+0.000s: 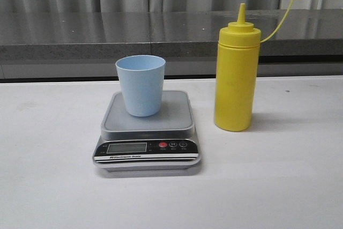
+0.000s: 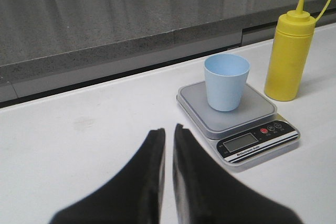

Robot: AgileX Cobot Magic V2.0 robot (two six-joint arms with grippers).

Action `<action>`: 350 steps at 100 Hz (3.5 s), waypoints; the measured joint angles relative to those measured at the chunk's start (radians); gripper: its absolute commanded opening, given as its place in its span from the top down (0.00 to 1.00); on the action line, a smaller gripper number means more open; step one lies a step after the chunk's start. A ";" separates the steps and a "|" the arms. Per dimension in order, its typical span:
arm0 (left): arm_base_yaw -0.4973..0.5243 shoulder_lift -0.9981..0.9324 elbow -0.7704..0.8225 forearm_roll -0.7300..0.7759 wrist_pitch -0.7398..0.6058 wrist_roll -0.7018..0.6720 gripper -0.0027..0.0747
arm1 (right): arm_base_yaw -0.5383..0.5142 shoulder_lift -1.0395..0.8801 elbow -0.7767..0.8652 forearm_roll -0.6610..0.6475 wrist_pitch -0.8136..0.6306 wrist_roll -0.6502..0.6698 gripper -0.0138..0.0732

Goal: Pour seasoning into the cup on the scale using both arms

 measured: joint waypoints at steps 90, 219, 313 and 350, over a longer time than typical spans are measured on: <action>0.000 0.000 0.000 0.000 0.000 0.000 0.92 | 0.261 0.520 0.028 0.031 -0.707 -0.003 0.07; 0.000 0.000 0.000 0.000 0.000 0.000 0.92 | 0.263 0.952 -0.064 0.005 -1.092 0.094 0.10; 0.000 0.000 0.000 0.000 0.000 0.000 0.92 | 0.263 1.093 -0.210 -0.052 -1.119 0.175 0.73; 0.000 0.000 0.000 0.000 0.000 0.000 0.92 | 0.263 1.034 -0.229 -0.090 -1.031 0.071 0.85</action>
